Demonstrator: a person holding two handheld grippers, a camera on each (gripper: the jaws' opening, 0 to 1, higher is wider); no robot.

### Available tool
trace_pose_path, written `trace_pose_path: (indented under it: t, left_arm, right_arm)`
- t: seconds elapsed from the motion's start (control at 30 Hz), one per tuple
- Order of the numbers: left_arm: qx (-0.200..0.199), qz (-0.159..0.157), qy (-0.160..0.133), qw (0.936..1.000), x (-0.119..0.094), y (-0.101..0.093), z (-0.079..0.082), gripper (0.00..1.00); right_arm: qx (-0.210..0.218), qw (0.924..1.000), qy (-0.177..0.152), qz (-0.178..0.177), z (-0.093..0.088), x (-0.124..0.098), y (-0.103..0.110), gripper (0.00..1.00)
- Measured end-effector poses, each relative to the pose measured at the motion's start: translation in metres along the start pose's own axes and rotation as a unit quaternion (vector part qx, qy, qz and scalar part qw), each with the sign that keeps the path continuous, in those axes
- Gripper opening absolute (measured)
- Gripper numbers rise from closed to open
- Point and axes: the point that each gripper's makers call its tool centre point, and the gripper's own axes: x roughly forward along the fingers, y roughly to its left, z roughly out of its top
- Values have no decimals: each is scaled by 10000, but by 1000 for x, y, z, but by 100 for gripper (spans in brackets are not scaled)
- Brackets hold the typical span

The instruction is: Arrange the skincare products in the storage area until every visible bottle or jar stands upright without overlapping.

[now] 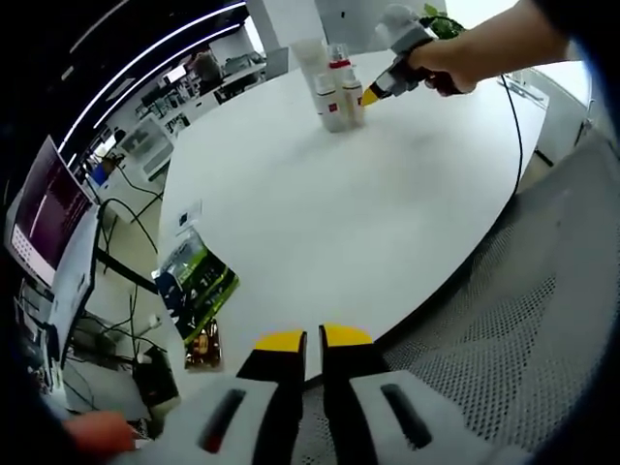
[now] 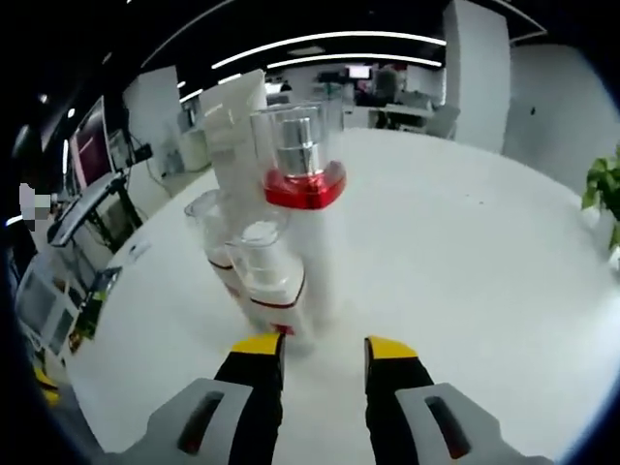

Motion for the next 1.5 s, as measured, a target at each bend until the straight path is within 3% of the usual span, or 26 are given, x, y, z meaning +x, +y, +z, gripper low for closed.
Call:
trace_pose_path:
  t: [0.67,1.13,1.5]
  left_arm:
    - [41,-22,73,10000,1,-1,-3,0]
    - [29,-9,73,10000,1,0,-2,0]
    - [26,-5,75,10000,1,1,-3,0]
  right_arm:
    - [-88,9995,-215,219,23,6,24,32]
    - [-134,9997,-113,143,18,5,14,31]
    - [-365,9990,-95,227,18,2,22,28]
